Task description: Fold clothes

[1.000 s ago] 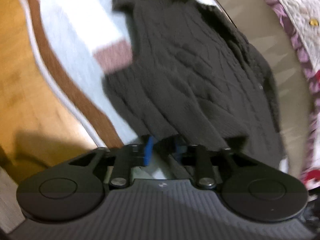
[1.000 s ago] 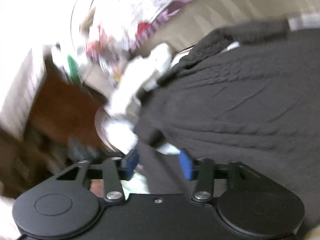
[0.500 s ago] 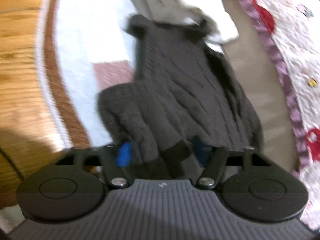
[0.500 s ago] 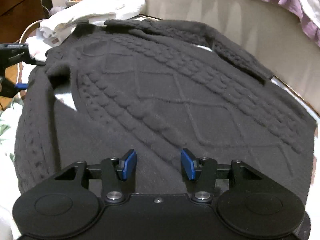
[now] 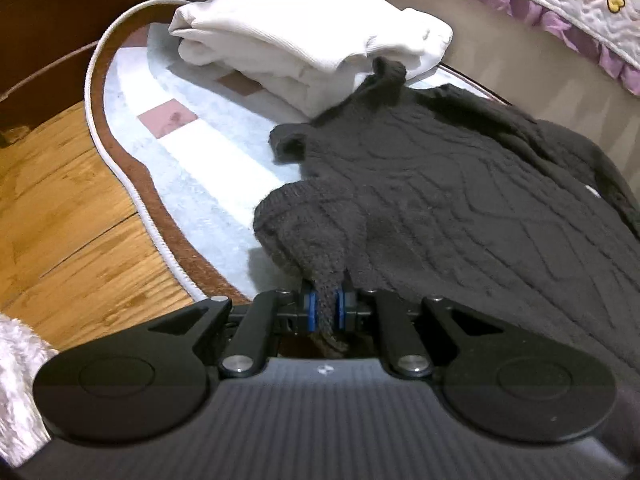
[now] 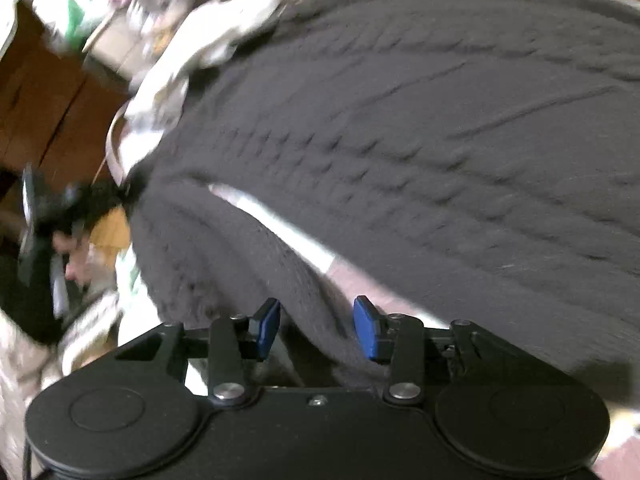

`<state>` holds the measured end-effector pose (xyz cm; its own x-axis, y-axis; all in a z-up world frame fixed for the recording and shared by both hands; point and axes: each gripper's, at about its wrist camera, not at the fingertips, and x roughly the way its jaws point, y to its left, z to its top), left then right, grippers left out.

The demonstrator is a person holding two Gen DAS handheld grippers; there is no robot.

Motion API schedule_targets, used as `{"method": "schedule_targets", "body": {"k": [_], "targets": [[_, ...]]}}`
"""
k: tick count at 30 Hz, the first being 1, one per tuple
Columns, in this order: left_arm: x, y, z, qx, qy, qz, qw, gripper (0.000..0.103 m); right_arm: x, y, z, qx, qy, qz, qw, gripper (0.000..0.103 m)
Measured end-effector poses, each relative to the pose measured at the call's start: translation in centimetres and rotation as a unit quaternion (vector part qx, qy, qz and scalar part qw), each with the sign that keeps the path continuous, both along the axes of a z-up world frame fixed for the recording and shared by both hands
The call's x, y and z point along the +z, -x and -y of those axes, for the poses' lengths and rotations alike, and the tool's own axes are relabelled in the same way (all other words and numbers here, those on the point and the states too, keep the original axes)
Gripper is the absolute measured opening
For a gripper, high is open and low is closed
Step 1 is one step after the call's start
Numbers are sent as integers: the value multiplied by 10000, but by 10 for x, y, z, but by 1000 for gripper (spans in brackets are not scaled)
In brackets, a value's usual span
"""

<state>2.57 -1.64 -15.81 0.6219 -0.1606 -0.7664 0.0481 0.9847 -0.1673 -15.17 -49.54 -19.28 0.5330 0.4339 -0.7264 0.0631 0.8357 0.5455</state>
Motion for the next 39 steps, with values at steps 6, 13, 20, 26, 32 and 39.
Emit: {"method": "schedule_targets", "body": {"k": [6,13,20,26,32,39], "targets": [[-12,-15,-10,208,486,-268,9982,10,27,53,54,-1614,1191,278,9793,60],[-17,-21,-6,187,455,-411,9979,11,7,112,117,-2905,1409,-259,9461,60],[-18,-22,-7,178,486,-462,9976,11,-9,117,114,-3022,590,-340,9508,73],[-22,-26,-1,177,405,-539,9976,12,-30,128,100,-4089,-736,314,9091,75],[-30,-29,7,61,343,-510,9981,10,-29,89,107,-4102,336,656,9090,13],[-1,-11,-10,-114,1009,-478,9937,8,47,116,83,-3867,2051,1410,8880,8]]}}
